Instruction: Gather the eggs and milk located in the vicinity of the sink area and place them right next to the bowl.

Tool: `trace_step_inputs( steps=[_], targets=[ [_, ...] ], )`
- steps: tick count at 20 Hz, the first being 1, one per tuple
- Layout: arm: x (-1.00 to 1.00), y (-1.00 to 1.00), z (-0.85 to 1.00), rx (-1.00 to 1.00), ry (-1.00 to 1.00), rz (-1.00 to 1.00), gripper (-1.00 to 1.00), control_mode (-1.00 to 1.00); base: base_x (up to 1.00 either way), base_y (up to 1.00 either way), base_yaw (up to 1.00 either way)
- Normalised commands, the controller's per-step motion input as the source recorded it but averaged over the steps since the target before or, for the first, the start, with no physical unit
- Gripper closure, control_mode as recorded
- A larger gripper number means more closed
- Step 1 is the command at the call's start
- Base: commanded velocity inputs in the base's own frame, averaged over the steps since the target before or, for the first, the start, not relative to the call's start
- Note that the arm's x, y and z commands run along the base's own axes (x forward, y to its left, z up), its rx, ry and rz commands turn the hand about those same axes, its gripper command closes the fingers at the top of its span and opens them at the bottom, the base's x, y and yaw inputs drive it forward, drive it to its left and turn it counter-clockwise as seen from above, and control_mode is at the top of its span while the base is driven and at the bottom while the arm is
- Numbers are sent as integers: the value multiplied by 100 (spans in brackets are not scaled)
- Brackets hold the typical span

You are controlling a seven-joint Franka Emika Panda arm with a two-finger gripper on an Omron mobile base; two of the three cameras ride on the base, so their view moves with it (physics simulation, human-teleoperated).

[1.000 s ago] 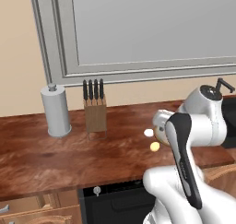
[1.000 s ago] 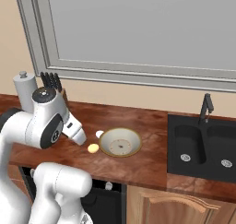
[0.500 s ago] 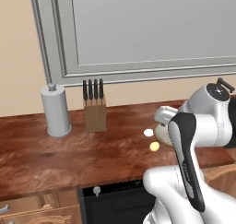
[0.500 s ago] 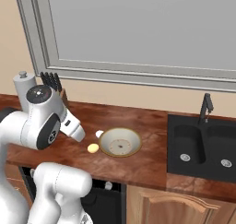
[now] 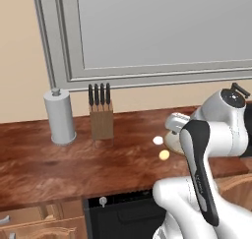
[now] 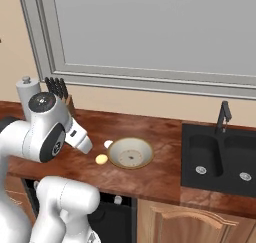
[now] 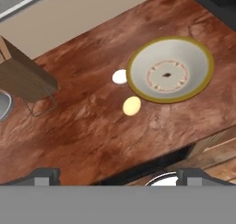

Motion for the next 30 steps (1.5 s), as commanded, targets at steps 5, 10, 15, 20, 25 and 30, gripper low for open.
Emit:
trace_step_inputs(
  steps=[5,10,15,20,25,30],
  targets=[
    [0,0,0,0,0,0,-100,100,-48,-23,1],
    [0,0,0,0,0,0,-100,100,-44,-27,0],
    [0,0,0,0,0,0,-100,100,-19,-34,0],
    [0,0,0,0,0,0,-100,100,0,-44,0],
    [0,0,0,0,0,0,-100,100,0,-59,0],
    [0,0,0,0,0,0,-100,100,0,-64,0]
  ],
)
